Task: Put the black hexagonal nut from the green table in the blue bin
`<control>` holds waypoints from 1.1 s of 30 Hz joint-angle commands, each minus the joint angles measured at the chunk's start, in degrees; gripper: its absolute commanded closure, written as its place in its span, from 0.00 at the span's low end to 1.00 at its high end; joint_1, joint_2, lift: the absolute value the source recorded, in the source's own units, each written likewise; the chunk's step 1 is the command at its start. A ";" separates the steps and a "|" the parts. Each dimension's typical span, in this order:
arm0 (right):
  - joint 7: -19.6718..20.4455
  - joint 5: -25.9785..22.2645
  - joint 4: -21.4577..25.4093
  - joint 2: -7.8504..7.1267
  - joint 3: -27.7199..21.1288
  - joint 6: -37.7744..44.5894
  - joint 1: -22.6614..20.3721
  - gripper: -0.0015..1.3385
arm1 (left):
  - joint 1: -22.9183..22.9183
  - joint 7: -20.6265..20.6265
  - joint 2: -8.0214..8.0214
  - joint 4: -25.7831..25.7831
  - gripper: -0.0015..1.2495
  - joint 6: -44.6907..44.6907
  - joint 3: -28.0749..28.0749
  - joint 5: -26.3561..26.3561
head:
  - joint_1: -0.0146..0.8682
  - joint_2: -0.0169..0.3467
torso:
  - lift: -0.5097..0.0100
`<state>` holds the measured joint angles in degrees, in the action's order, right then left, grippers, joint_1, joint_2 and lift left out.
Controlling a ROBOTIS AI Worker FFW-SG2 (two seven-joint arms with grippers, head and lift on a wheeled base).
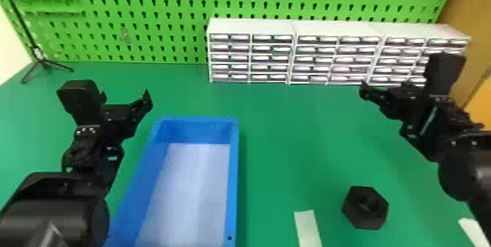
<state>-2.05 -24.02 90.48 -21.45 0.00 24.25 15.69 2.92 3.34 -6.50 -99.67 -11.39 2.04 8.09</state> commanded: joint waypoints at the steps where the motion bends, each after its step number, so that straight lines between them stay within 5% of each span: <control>1: -0.85 1.08 2.16 0.71 -2.46 3.61 -2.24 0.10 | -0.28 0.00 0.00 0.00 0.20 0.06 0.33 0.09 | 0.79 0.12 | 0.80; 21: -4.45 1.61 9.80 0.80 -10.64 16.53 -11.73 0.11 | -0.55 0.00 0.00 -0.09 0.20 0.41 1.12 0.18 | 0.79 0.12 | 0.80; 33: -13.07 5.21 16.48 0.18 -14.59 30.77 -13.93 0.11 | -0.55 0.00 0.00 -0.09 0.20 0.41 1.47 0.00 | 0.79 0.12 | 0.80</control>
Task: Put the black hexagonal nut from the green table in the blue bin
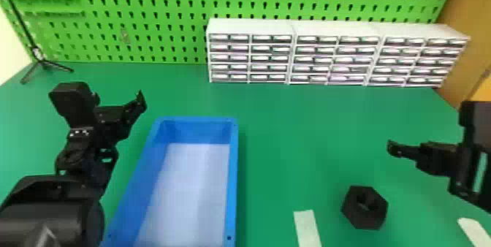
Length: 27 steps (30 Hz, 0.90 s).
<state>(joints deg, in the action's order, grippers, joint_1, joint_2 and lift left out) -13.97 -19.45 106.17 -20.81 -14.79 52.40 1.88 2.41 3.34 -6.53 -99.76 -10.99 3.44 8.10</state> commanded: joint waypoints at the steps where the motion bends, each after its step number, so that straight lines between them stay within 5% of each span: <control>1: -1.33 0.73 0.80 -0.64 0.46 3.24 -0.03 0.11 | -0.03 0.00 -0.07 0.00 0.20 0.00 0.08 -0.02 | 0.79 0.12 | 0.80; 9: -5.11 2.40 1.32 -2.66 2.84 8.34 0.76 0.11 | 0.05 0.00 -0.07 0.00 0.20 0.00 -0.01 -0.10 | 0.79 0.12 | 0.80; 27: -15.83 5.66 3.52 -10.48 8.20 16.33 -0.47 0.11 | -0.39 -0.17 -0.42 -0.09 0.20 0.00 0.61 -0.28 | 0.79 0.12 | 0.80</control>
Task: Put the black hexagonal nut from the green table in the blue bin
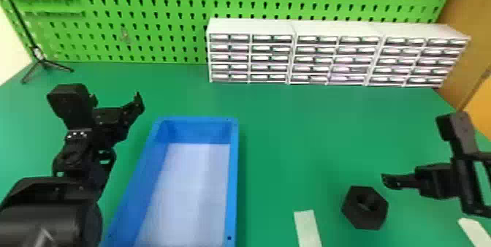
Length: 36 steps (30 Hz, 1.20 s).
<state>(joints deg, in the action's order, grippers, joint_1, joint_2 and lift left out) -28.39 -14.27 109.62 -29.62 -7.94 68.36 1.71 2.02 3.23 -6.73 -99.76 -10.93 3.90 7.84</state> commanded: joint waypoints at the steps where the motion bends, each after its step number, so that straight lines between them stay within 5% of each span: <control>1: -2.20 1.00 0.07 -2.11 1.70 0.37 -0.30 0.11 | 0.00 -0.06 -0.30 -0.09 0.20 0.03 0.14 -0.02 | 0.79 0.12 | 0.80; 10: -13.27 9.17 -0.02 -6.33 5.57 -1.47 -0.48 0.11 | 0.09 -0.06 -1.18 -0.17 0.20 -0.06 0.14 -0.02 | 0.79 0.12 | 0.80; 22: -28.56 22.09 -0.99 -9.14 9.44 -7.63 -0.57 0.11 | 0.35 -0.06 -1.53 -0.17 0.20 -0.06 0.14 -0.28 | 0.79 0.12 | 0.80; 36: -35.95 31.06 -2.22 -9.75 9.44 -13.34 -1.71 0.11 | 0.17 -0.06 -1.62 -0.17 0.20 -0.06 0.23 -0.28 | 0.79 0.12 | 0.80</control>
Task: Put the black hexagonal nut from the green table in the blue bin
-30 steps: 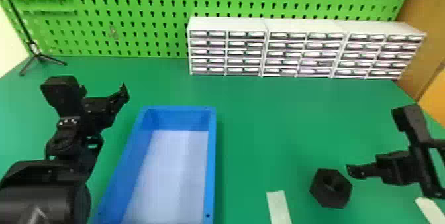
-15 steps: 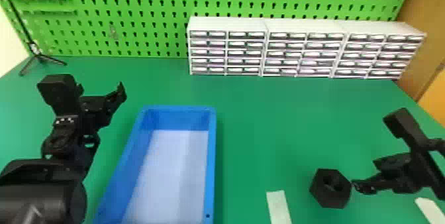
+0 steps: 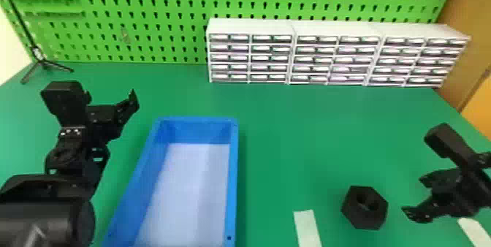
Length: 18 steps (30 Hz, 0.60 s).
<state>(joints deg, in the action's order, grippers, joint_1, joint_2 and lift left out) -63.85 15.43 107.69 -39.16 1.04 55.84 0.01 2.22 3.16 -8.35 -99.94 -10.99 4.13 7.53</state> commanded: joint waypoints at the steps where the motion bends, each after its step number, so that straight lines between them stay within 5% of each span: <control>1: -0.66 1.44 -0.28 -0.21 0.55 -0.82 -0.01 0.11 | -0.03 0.00 0.00 0.01 0.20 0.00 0.01 0.03 | 0.79 0.12 | 0.80; 18: -0.84 1.18 -0.90 -0.48 2.22 -1.43 0.69 0.11 | 0.24 0.00 0.00 0.01 0.20 0.00 0.18 -0.06 | 0.79 0.12 | 0.80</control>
<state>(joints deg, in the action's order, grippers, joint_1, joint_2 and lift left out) -64.69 16.62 106.99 -39.52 2.65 54.40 0.43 2.37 3.16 -8.35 -99.97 -10.99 4.27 7.47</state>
